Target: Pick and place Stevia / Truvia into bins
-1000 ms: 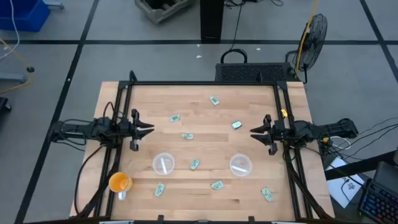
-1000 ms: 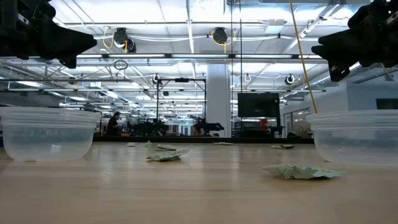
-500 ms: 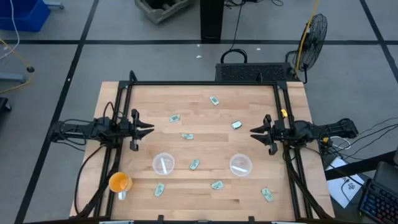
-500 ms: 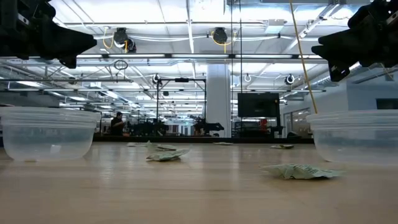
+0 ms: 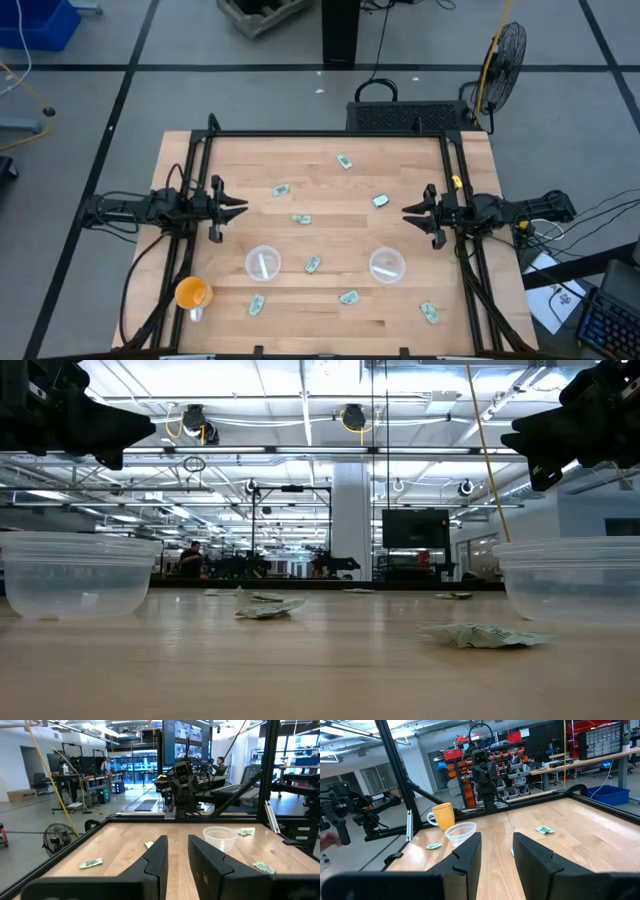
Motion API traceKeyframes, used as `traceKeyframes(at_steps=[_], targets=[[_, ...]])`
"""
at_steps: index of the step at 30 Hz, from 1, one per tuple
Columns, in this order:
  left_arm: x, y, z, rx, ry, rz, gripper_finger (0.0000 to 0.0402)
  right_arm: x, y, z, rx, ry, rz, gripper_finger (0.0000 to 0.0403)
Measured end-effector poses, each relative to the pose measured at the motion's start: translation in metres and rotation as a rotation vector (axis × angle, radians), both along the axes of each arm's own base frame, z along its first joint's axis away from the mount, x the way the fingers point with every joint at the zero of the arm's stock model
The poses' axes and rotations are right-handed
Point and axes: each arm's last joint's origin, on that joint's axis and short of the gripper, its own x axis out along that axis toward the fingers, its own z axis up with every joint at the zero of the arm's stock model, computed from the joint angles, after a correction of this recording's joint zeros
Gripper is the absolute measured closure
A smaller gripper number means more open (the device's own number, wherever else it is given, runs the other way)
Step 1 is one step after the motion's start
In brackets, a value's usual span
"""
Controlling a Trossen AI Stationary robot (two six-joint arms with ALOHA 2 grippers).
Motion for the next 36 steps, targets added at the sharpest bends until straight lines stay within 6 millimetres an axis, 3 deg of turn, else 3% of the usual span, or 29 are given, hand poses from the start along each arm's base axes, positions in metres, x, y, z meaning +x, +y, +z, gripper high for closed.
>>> traceKeyframes(at_steps=[15, 26, 36], targets=[[0.000, 0.000, 0.000, -0.003, -0.004, -0.001, 0.0321, 0.000, 0.000, 0.000, 0.000, 0.000, 0.000, 0.0298], [0.002, 0.001, -0.010, -0.259, 0.126, 0.023, 0.0321, 0.000, 0.000, 0.000, 0.000, 0.000, 0.000, 0.0298], [0.004, 0.000, 0.064, -0.158, 0.168, 0.015, 0.0321, 0.000, 0.000, 0.004, 0.006, -0.037, 0.001, 0.0298]])
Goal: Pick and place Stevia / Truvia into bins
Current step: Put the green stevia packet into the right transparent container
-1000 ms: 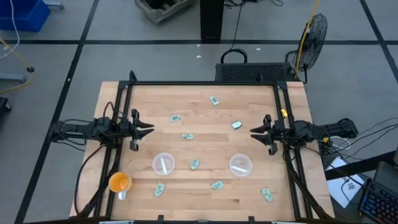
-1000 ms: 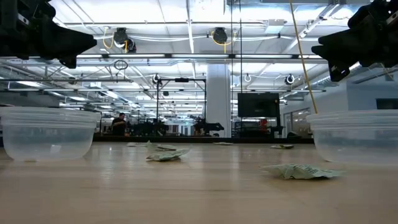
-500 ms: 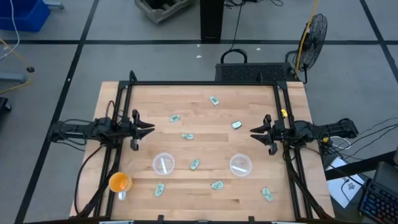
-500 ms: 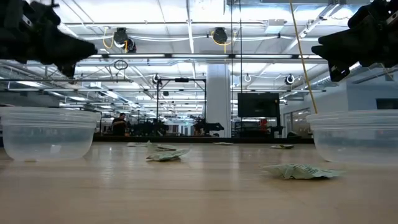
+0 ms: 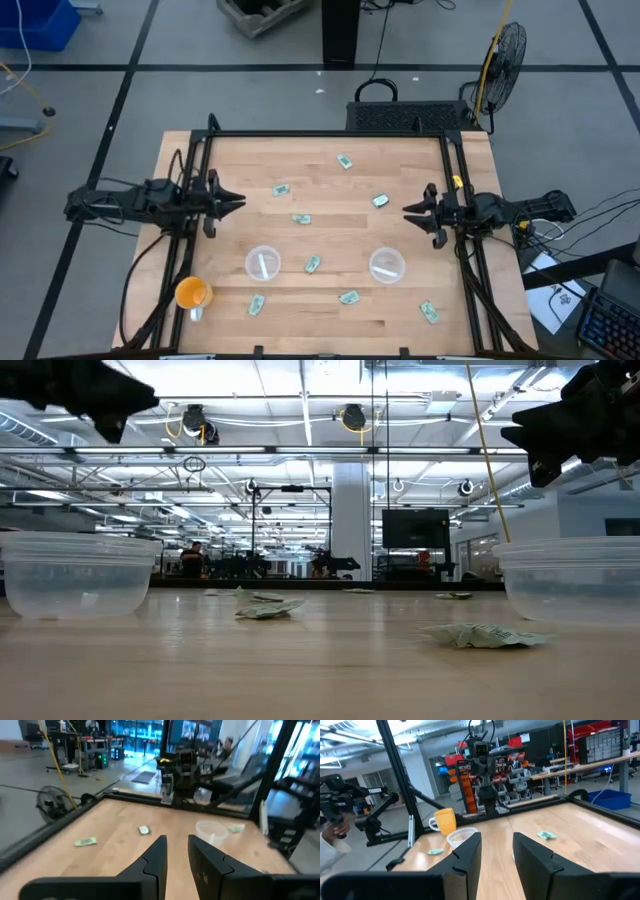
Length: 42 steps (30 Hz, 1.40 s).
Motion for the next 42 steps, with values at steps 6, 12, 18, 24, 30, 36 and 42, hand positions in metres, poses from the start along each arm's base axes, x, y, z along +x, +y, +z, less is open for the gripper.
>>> traceKeyframes(at_steps=[6, 12, 18, 24, 30, 36, 42], targets=[[0.017, -0.001, 0.022, 0.056, 0.094, -0.006, 0.0321, 0.000, 0.000, 0.002, 0.220, -0.024, 0.028, 0.0298], [0.032, -0.002, 0.024, -0.053, 0.096, 0.008, 0.0321, 0.000, 0.000, 0.002, 0.267, -0.028, 0.029, 0.0298], [0.039, -0.003, 0.021, -0.077, 0.113, 0.013, 0.0321, 0.000, -0.003, 0.002, 0.161, -0.033, -0.079, 0.0298], [0.041, -0.003, 0.019, -0.076, 0.131, 0.014, 0.0321, -0.001, -0.007, 0.003, 0.061, -0.030, -0.246, 0.0298], [0.046, -0.004, 0.016, -0.103, 0.155, 0.020, 0.0321, -0.002, -0.007, 0.008, -0.092, -0.058, -0.244, 0.0298], [0.052, -0.004, 0.011, -0.139, 0.190, 0.032, 0.0321, 0.002, -0.004, 0.007, -0.163, -0.028, -0.196, 0.0298], [0.055, -0.003, 0.008, -0.085, 0.207, 0.068, 0.0321, 0.006, -0.002, 0.040, -0.278, -0.039, -0.137, 0.0298]])
